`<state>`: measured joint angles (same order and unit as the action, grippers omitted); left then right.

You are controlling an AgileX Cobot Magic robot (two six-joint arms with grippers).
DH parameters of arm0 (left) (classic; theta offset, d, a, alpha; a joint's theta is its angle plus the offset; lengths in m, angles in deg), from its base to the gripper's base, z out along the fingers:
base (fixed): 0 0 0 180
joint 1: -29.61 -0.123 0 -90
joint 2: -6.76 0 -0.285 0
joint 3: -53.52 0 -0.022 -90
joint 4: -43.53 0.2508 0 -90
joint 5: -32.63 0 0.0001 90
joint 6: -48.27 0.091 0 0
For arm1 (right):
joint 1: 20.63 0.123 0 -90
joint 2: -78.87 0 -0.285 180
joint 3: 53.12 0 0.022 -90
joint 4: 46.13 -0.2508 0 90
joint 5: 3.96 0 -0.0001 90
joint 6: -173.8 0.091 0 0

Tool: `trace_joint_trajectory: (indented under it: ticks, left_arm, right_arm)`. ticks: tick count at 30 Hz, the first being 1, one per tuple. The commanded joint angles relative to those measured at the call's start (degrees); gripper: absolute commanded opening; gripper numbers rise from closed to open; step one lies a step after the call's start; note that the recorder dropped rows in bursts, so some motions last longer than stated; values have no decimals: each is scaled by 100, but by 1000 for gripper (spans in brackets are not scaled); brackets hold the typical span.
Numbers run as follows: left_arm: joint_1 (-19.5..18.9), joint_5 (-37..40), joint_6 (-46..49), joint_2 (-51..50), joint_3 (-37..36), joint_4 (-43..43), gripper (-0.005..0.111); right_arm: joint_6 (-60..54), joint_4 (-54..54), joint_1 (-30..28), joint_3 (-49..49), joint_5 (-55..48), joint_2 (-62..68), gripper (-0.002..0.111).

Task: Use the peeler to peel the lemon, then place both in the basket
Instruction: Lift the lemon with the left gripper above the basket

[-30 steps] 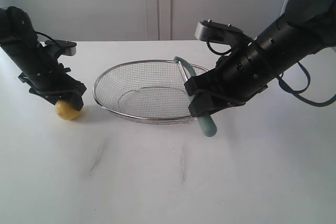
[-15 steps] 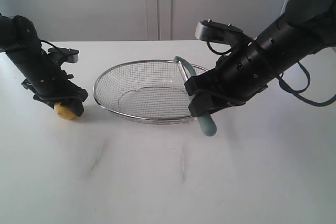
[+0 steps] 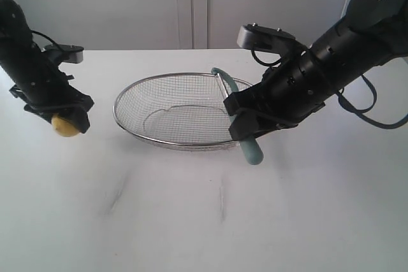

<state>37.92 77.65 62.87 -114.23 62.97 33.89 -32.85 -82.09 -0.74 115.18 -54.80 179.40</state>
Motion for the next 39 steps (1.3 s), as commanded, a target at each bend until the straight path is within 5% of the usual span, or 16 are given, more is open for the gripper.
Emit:
trace_joint_trajectory:
  ticks: [1,10,28,39]
  left_arm:
    - [-177,577,86,374,4,-293,0]
    - [-179,729,1273,1152,-9,-1620,0]
    - [-179,1293,6392,2194,-1899,-6453,0]
    - [-179,1526,7170,2184,-2472,-6997,0]
  right_arm:
    - [-8,-22,-49,38,33,-50,0]
    - [5,-22,-49,38,-74,-50,0]
    - [247,-765,-25,38,-469,-50,0]
    - [104,-1373,477,-31,-271,-50,0]
